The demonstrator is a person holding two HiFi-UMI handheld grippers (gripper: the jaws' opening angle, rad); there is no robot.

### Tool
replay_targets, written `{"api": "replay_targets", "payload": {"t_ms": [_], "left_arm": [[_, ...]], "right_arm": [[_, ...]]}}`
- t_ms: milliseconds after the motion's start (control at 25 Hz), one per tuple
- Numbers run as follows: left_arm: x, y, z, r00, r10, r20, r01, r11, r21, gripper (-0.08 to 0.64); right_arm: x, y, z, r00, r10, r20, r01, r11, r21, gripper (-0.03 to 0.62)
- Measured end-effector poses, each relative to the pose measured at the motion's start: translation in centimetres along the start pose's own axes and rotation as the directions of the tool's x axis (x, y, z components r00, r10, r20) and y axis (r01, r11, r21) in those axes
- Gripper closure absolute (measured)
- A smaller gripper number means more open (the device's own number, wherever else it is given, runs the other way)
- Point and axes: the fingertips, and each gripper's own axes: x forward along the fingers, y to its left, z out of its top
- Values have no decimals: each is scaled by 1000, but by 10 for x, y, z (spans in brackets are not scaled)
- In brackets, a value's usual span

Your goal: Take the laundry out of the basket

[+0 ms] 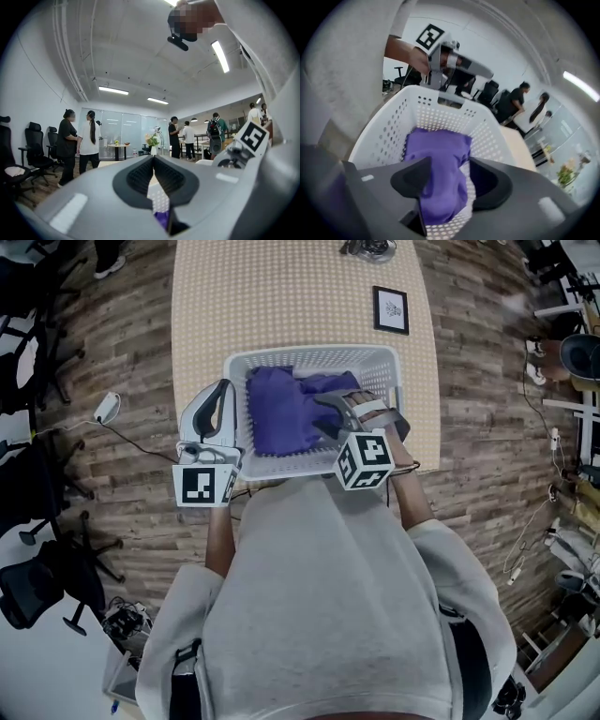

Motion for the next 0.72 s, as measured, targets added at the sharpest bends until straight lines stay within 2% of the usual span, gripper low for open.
{"api": "replay_targets", "payload": {"t_ms": [40, 80, 120, 200, 320, 400, 560, 720], "left_arm": [[-1, 1, 1, 1000, 3, 5, -3, 1000, -3, 549], [-2, 2, 1, 1000, 6, 8, -6, 1000, -4, 549], [-3, 2, 2, 1000, 8, 10, -8, 1000, -6, 549], [-5, 2, 3, 1000, 12, 16, -12, 1000, -8, 549], [-11, 6, 3, 1000, 26, 16, -26, 1000, -10, 549], [-14, 12, 3, 999, 39, 12, -39, 999, -11, 549], [-16, 18, 1, 999, 53, 12, -53, 998, -21, 549], [-19, 15, 1, 999, 48, 14, -48, 999, -25, 549]], "right_arm": [[8, 8, -9, 996, 70, -55, -69, 998, 14, 276], [17, 15, -18, 986, 124, -108, -123, 992, 17, 186], [27, 20, -27, 975, 163, -151, -163, 987, 11, 126], [48, 31, -40, 949, 226, -220, -232, 973, -2, 56], [91, 47, -62, 900, 291, -324, -312, 950, -14, 24], [124, 53, -78, 884, 298, -361, -325, 946, -14, -6], [142, 51, -84, 868, 320, -379, -349, 937, -8, -8], [139, 52, -83, 875, 298, -382, -328, 944, -14, -8]]}}
